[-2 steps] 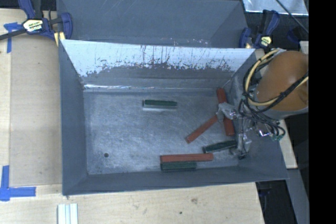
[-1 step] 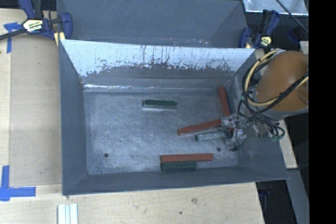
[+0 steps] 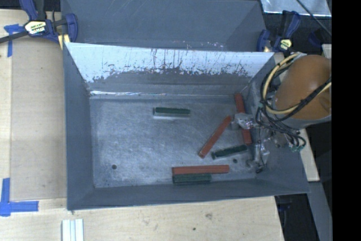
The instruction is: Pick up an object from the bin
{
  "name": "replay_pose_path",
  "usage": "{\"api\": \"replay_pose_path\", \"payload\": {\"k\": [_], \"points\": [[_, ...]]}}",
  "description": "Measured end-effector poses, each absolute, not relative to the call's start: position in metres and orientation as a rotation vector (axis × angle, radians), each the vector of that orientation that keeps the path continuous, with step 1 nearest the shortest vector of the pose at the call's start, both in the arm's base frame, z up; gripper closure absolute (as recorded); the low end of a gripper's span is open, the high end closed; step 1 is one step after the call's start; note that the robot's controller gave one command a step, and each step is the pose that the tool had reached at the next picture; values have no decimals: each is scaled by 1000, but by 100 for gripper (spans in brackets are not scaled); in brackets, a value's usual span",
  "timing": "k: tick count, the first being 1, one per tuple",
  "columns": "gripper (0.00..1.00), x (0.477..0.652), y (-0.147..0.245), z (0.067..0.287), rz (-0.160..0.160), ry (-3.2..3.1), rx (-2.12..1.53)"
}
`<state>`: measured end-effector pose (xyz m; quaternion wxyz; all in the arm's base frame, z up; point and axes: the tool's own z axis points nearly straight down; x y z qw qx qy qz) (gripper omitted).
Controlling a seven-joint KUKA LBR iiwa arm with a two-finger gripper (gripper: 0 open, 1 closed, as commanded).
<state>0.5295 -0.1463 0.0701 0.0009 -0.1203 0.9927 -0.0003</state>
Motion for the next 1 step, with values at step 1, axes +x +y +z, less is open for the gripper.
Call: {"api": "replay_pose_path", "payload": {"k": [1], "points": [[100, 530, -146, 70, 0, 3116, -379]]}}
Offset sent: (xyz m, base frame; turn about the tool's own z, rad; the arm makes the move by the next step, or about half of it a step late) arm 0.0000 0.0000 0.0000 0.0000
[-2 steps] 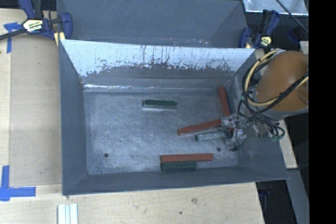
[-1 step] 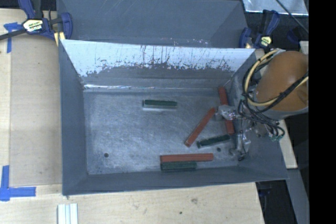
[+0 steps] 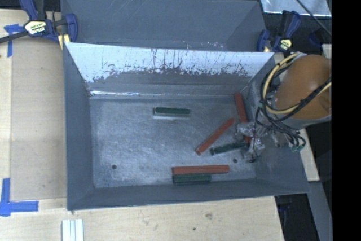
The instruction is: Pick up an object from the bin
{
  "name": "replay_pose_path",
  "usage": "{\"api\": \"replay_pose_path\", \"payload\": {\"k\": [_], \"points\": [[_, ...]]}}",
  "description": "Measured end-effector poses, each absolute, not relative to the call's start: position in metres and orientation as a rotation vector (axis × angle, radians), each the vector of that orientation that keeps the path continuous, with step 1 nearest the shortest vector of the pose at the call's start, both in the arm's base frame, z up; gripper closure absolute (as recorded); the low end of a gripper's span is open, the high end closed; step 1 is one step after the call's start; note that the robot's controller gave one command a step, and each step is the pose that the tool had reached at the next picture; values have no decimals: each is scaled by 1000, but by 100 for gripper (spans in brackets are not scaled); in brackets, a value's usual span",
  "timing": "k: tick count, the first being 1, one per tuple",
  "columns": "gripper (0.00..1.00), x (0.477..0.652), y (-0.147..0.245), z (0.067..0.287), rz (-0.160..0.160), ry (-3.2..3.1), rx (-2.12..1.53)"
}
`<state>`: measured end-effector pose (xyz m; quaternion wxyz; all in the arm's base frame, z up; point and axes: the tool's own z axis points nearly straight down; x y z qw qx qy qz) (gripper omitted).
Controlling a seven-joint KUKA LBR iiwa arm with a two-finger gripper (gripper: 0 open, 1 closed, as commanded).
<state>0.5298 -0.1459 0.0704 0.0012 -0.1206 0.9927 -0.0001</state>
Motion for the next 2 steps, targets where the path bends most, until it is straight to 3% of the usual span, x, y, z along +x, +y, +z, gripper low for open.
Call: {"api": "replay_pose_path", "payload": {"k": [1, 2], "points": [[100, 525, -118, 209, -6, 3056, -682], [0, 523, -118, 205, -1, 3064, -677]]}}
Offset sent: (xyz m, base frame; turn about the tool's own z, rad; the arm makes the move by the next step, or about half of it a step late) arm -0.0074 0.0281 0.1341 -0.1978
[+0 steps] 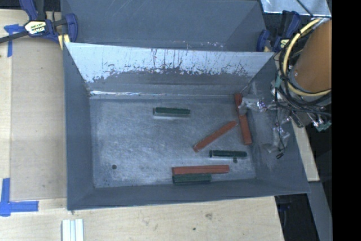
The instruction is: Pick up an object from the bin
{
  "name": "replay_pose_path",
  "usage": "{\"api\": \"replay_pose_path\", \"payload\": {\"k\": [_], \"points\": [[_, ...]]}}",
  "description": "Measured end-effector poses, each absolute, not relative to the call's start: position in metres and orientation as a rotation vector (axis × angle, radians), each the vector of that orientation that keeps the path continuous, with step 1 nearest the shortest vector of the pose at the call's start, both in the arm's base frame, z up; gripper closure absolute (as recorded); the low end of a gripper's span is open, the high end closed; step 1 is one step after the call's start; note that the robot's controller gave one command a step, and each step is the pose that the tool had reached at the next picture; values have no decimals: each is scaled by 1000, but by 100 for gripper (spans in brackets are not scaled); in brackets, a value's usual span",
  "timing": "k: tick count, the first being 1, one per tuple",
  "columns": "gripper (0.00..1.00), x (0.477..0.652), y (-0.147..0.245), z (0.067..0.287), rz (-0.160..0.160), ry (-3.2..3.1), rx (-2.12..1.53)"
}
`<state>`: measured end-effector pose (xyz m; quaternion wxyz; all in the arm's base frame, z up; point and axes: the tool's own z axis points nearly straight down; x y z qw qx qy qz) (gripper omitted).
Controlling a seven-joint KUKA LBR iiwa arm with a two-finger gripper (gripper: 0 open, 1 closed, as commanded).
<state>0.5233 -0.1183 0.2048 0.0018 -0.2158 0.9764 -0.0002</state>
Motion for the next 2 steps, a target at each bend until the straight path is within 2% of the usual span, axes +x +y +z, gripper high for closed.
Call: {"api": "replay_pose_path", "payload": {"k": [1, 2], "points": [[0, 546, -97, 71, -2, 2978, -1002], [100, 546, -100, 74, -9, 2981, -1000]]}}
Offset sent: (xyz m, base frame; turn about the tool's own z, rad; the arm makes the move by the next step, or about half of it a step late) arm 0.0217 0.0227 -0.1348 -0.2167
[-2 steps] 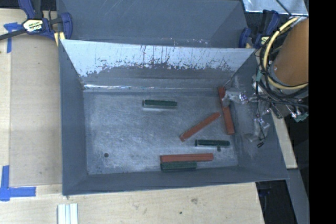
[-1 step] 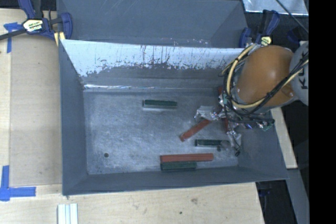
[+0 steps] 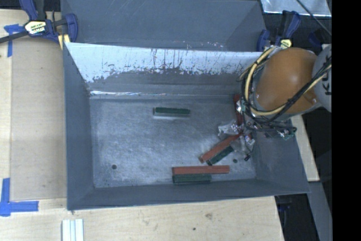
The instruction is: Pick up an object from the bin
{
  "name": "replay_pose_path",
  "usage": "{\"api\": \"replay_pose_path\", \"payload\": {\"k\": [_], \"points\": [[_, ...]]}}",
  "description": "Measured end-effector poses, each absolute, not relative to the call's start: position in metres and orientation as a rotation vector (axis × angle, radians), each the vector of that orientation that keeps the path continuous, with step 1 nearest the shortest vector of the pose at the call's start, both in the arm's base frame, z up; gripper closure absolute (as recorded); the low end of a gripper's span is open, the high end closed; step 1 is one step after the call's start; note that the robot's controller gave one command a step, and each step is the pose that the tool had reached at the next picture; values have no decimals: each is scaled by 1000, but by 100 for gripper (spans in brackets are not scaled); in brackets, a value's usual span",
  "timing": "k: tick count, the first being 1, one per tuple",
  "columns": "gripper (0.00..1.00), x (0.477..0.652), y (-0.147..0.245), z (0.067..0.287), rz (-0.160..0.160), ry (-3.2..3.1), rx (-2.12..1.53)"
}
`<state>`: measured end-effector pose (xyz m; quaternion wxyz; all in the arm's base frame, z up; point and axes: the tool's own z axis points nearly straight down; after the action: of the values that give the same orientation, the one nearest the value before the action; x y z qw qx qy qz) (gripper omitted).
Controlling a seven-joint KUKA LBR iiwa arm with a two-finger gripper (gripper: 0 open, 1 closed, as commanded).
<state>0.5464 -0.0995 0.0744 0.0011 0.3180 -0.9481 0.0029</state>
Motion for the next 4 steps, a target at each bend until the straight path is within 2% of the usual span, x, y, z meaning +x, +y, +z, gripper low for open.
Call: {"api": "replay_pose_path", "payload": {"k": [2, 3, 4], "points": [[100, 546, -100, 74, 9, -2977, 997], [100, 588, -59, 227, 8, -2852, 1344], [0, 586, -60, 223, 0, -2846, 1337]]}}
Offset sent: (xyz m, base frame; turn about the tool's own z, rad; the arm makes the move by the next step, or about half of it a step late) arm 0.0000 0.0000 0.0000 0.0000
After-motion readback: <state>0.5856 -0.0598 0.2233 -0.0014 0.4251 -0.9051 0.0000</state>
